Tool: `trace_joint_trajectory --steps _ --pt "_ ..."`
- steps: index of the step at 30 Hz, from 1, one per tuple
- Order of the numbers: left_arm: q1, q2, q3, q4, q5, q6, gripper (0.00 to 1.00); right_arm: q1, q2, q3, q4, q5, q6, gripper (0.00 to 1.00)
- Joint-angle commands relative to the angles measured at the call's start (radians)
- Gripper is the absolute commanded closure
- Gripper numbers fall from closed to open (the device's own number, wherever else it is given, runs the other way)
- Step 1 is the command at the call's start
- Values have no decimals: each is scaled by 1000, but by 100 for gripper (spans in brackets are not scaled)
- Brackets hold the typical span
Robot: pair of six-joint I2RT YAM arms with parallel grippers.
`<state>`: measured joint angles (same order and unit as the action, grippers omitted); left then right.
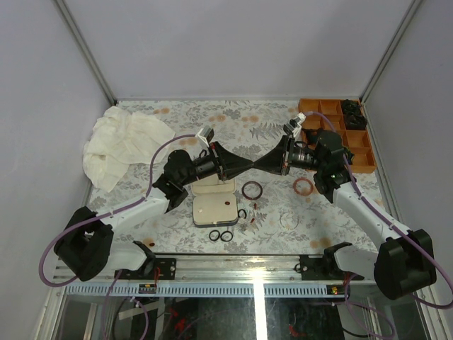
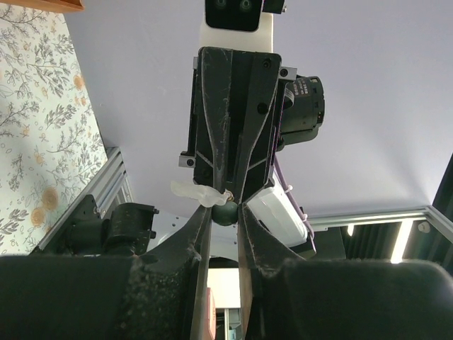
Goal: Organize the mixed jewelry
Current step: Place the jewelry in the jewelry box.
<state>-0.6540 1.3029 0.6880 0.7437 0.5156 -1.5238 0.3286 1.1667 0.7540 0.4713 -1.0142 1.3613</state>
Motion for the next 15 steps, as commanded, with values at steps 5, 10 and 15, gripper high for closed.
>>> trace_joint_trajectory --steps 5,10,15 --pt "-7 -16 -1 3 -9 24 100 17 -13 10 -3 -35 -14 77" --pt "-6 -22 -11 0 -13 24 100 18 -19 11 -7 -32 -17 72" --pt "-6 -34 -23 -9 -17 26 100 16 -31 18 -51 -22 -42 52"
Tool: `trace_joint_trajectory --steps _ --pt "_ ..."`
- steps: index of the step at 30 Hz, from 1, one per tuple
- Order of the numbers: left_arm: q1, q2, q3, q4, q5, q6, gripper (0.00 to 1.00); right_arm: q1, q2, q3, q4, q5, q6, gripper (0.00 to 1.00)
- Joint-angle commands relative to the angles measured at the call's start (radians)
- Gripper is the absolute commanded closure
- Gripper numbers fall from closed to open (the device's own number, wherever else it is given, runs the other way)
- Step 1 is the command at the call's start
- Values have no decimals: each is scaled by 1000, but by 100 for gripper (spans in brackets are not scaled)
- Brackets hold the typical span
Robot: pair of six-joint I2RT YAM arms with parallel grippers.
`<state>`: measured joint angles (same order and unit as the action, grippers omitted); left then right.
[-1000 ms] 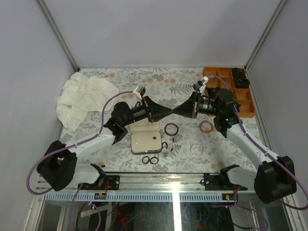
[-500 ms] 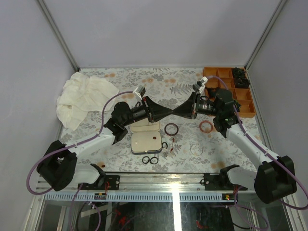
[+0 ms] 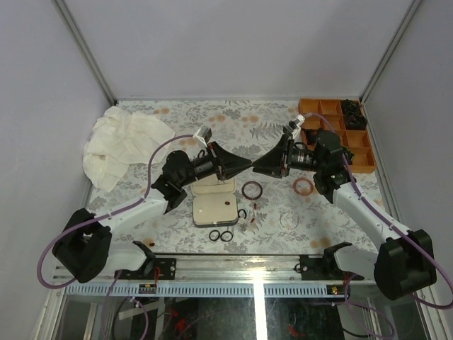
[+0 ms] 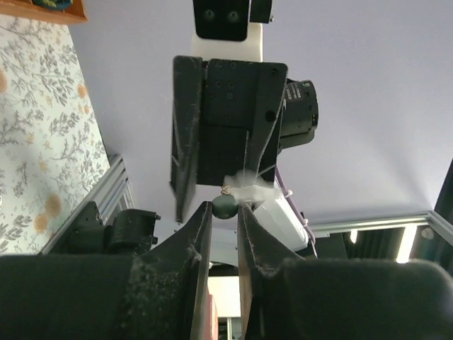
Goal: Organize the mixed jewelry
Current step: Place the jewelry in the jewelry box.
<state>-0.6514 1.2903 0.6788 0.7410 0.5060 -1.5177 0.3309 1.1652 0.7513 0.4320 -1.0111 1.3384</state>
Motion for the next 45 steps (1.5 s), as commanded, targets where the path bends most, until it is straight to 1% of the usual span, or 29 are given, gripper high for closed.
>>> trace_joint_trajectory --steps 1,4,14,19,20,24,27,30,32,33,36,38,41,45 --pt "-8 -25 -17 -14 -10 23 100 13 -30 23 -21 -24 -27 50" --pt "-8 -35 -29 -20 -17 25 100 13 -35 35 -51 -21 -49 47" --pt "-7 -41 -66 -6 -23 17 100 14 -36 25 -62 -18 -62 47" --pt "-4 -56 -74 -21 -18 23 100 14 -48 38 -111 -10 -98 46" --pt "-1 -65 -75 -35 -17 29 100 13 -53 49 -145 -5 -120 46" --pt "9 -97 -97 -85 -17 46 100 12 -72 141 -435 61 -339 45" --pt "17 -133 -111 -169 -26 82 100 12 -81 217 -630 152 -493 44" --pt "30 -167 -111 -282 -27 131 100 13 -82 288 -834 285 -648 43" --pt "40 -190 -100 -375 -25 170 100 12 -84 315 -918 364 -719 43" --pt "42 -205 -91 -459 -29 196 100 12 -85 322 -947 397 -745 43" --pt "49 -264 -59 -666 -59 266 100 12 -95 326 -984 464 -795 42" --pt "60 -294 -44 -781 -77 297 100 12 -99 314 -980 476 -805 42" --pt "93 -330 -29 -905 -93 332 100 14 -97 283 -955 450 -800 41" --pt "118 -376 -32 -1021 -133 372 100 37 -85 276 -953 449 -806 41"
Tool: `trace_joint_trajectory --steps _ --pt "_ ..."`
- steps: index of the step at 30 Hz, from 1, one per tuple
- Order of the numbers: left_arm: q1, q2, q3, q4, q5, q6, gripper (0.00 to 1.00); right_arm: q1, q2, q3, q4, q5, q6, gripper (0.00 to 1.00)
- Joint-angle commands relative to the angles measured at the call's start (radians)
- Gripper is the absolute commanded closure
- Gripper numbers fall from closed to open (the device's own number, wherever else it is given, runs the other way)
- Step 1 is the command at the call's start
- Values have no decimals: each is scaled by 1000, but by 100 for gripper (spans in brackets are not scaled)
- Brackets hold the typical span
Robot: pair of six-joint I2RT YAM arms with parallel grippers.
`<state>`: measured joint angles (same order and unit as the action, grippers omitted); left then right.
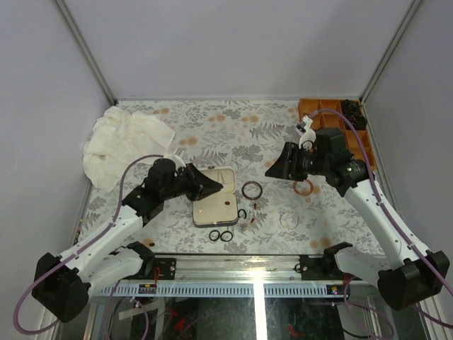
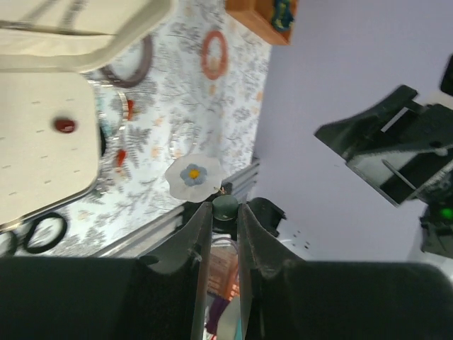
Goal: Organize the mixed jewelry
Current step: Place the jewelry in the jewelry box.
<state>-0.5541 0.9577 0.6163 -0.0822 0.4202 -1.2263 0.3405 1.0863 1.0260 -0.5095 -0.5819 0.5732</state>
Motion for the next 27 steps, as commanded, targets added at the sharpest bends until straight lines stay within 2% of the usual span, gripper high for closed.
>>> trace_joint_trajectory --steps 1,6,12,15,21,27 --pt "24 -53 32 -229 -65 93 100 36 -1 9 -21 30 -46 41" --pt "32 -64 65 -360 -156 156 100 72 14 29 -32 49 -61 41" --pt "34 34 154 -474 -319 253 100 82 18 21 -23 35 -60 41" --pt "36 67 164 -485 -379 285 100 99 21 23 -34 52 -70 41" --pt "35 112 141 -482 -405 329 100 126 62 81 -84 99 -96 41" --pt "36 175 131 -462 -436 372 100 124 67 64 -64 64 -85 41"
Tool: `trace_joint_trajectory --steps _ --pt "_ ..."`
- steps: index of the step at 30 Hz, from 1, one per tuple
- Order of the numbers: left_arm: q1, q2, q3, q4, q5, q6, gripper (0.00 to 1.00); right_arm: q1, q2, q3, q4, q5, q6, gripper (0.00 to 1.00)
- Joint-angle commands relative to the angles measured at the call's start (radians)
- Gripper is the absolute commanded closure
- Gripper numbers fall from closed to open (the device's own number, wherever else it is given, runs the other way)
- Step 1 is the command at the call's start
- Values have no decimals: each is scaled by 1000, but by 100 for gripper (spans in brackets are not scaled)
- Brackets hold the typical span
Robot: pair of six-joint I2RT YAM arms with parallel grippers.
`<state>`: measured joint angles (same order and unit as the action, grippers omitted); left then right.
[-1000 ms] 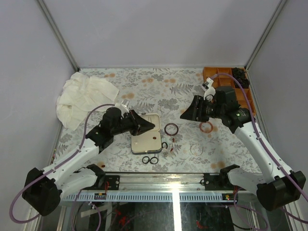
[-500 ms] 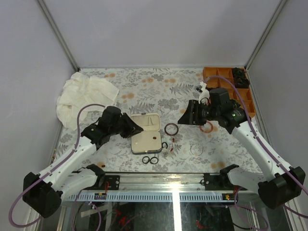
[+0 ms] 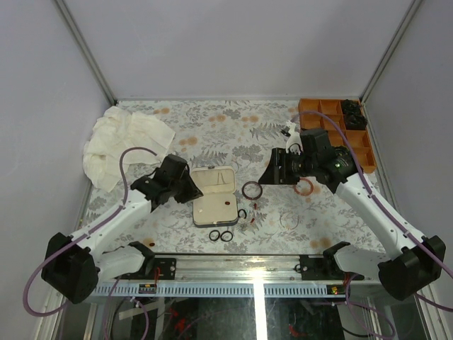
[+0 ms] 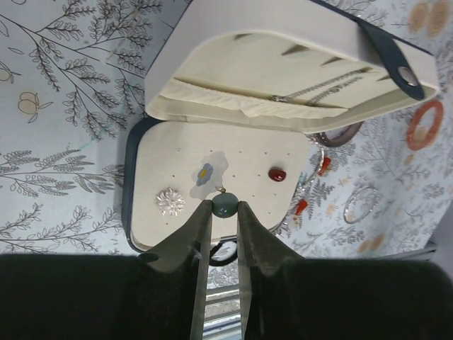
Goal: Organize the mixed jewelry
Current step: Place the jewelry in the jewelry box.
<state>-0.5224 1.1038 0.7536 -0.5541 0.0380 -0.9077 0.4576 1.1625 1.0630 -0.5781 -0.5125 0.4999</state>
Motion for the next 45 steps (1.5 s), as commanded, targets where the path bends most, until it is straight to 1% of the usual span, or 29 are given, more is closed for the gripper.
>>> trace_joint_trajectory --steps 1,5,22,35,45 --pt "2 37 -7 17 -55 58 100 8 -14 24 5 -2 -11 41" --pt "-8 73 -21 40 -52 66 100 8 -24 19 -2 11 -16 40" --pt "-86 130 -27 100 -42 25 100 8 -19 14 15 -14 -6 40" --pt "-146 215 25 114 -45 18 100 9 -35 3 20 -18 -4 40" --pt "-165 247 60 104 -42 27 100 8 -38 -3 24 -24 -2 40"
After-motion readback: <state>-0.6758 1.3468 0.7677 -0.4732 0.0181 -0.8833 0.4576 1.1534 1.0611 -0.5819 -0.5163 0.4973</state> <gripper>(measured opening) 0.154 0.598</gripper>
